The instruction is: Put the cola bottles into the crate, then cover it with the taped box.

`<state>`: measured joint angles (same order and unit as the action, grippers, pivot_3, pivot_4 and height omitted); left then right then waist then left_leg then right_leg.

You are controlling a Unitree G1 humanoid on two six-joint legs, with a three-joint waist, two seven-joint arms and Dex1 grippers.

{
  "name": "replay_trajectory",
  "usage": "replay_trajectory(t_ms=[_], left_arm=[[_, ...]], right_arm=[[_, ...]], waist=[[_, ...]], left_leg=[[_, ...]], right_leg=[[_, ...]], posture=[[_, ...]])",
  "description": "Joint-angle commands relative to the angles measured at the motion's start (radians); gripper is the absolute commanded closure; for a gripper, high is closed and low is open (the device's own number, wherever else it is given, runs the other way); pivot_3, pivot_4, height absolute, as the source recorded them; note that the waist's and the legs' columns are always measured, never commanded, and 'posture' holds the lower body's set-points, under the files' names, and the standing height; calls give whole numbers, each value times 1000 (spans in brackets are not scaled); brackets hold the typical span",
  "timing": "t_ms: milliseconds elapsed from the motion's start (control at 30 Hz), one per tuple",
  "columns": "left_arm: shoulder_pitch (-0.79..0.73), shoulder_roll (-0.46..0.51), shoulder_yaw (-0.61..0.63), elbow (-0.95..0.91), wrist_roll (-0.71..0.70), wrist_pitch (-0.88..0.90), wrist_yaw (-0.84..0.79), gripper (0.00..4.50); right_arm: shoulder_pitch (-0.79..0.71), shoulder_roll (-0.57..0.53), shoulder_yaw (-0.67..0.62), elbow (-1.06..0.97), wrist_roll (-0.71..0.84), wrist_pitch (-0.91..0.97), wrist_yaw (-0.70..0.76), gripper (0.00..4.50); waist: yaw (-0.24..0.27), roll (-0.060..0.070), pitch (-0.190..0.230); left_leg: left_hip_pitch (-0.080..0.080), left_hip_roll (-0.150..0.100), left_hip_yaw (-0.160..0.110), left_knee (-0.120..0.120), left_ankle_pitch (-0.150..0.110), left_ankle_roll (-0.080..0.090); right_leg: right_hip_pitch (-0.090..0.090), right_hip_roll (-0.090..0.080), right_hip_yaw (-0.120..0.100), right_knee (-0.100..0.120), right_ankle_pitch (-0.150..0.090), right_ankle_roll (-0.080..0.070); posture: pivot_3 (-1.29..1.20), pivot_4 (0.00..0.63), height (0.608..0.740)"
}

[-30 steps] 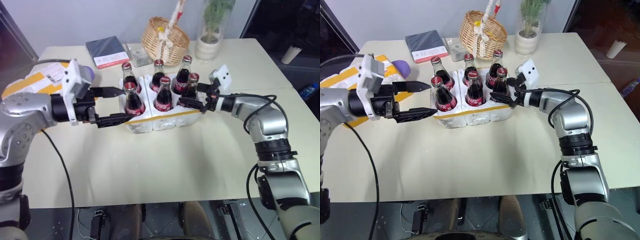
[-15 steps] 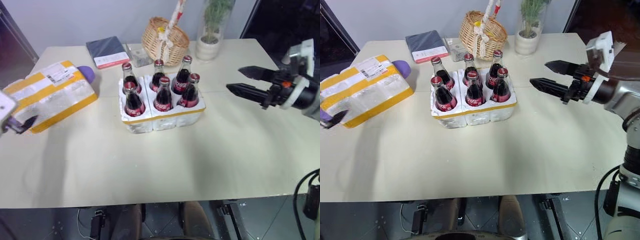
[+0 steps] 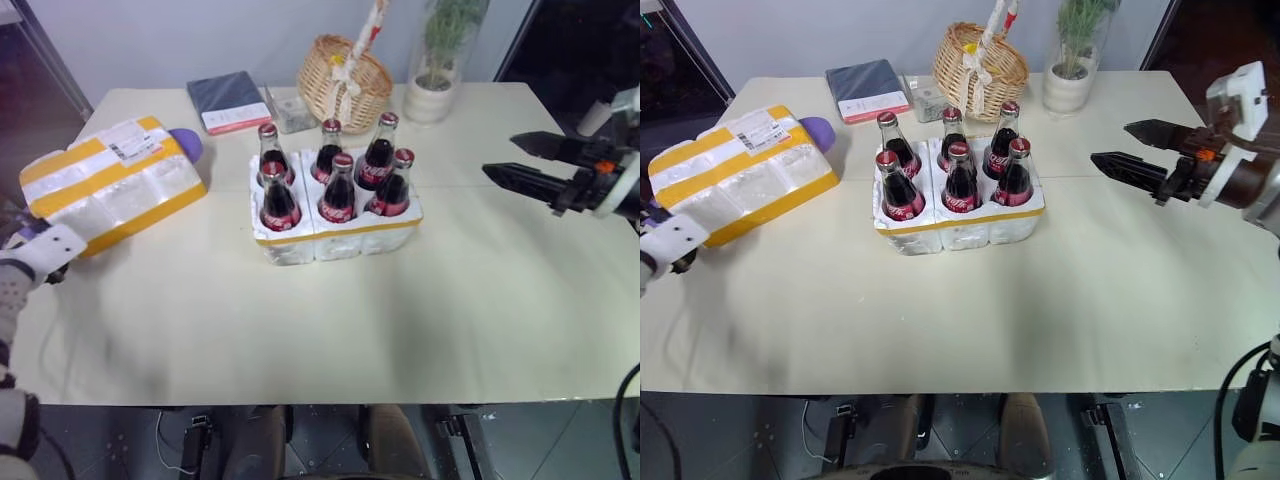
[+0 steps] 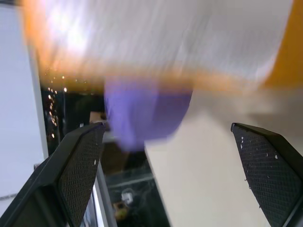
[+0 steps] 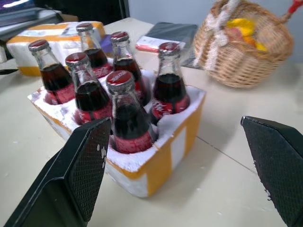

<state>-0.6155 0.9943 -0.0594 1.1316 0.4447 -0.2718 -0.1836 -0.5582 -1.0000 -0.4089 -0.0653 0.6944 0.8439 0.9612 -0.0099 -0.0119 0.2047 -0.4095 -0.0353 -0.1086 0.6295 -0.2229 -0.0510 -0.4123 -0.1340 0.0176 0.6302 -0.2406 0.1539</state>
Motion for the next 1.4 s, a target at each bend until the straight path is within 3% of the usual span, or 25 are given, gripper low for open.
replay_trajectory(t_ms=[33, 100, 167, 233, 333, 700, 867, 1067, 1200, 1267, 1400], left_arm=[[-69, 2, -29, 82, 22, -6, 61, 0], [-94, -13, -35, 108, 14, -4, 66, 0], [-107, -20, -44, 125, 10, -17, 56, 549], [-113, -21, -53, 135, 9, -19, 57, 1290], [-117, -20, -53, 142, 7, -7, 75, 2802], [-62, 22, -17, 81, -38, -53, 92, 2802], [-38, 33, -21, 52, -50, -63, 94, 4339], [8, 65, 6, -36, -78, -80, 88, 4491], [220, 121, 102, -275, -145, -61, 63, 4491], [395, 128, 185, -467, -178, -19, 49, 4491], [689, 81, 327, -807, -184, 123, 34, 4491]], right_arm=[[18, -45, -84, -33, 27, 7, -4, 35], [45, -58, -120, -36, 25, 10, -9, 35], [68, -65, -145, -39, 28, 11, -18, 0], [87, -66, -160, -46, 32, 9, -23, 0], [107, -64, -169, -52, 29, -2, -29, 0], [171, -93, -144, -18, 20, -49, 58, 0], [188, -111, -135, -39, 54, -59, 145, 0], [199, -129, -137, -67, 69, -80, 220, 0], [252, -147, -158, -100, 80, -83, 279, 0], [273, -149, -174, -127, 95, -82, 298, 0], [284, -148, -180, -165, 112, -80, 302, 0]], waist=[[-3, 0, 0], [-11, 0, 0], [-8, 0, 0], [-6, 0, 0], [-4, 0, -1], [-7, 0, -1], [-6, 0, -1], [-5, 0, -1], [-13, 0, -1], [-14, 0, -1], [-8, 1, -1]], left_leg=[[0, 0, 0, 0, 0, 0], [0, 0, 0, -1, 0, 0], [0, 0, 0, -1, 0, 0], [0, 0, 0, -1, 0, 0], [0, 0, 0, 0, 0, 0], [0, 0, 0, -1, 0, 0], [0, 0, 0, 0, 0, 0], [0, 0, 0, 0, 0, 0], [0, 1, 0, -2, 0, 0], [0, 1, 1, -2, 0, 0], [1, 2, 2, -2, 0, 0]], right_leg=[[0, 0, 0, 0, 0, 0], [-1, 0, 0, 0, 0, 0], [-1, 0, 0, 1, 0, 0], [-1, 0, 0, 0, 0, 0], [0, 0, 0, 1, 0, 0], [0, 0, 0, 1, 0, 0], [0, 0, 0, 1, 0, 0], [0, 0, 0, 1, 0, 0], [-1, 0, 0, 0, 0, 0], [-1, 0, 1, 0, 0, 0], [-1, 0, 1, 0, 0, -1]], posture=[[0, 150, 736], [0, 150, 736], [0, 150, 736], [0, 150, 736], [0, 150, 736], [0, 150, 736], [0, 150, 736], [0, 150, 736], [0, 150, 736], [0, 150, 736], [0, 150, 736]])
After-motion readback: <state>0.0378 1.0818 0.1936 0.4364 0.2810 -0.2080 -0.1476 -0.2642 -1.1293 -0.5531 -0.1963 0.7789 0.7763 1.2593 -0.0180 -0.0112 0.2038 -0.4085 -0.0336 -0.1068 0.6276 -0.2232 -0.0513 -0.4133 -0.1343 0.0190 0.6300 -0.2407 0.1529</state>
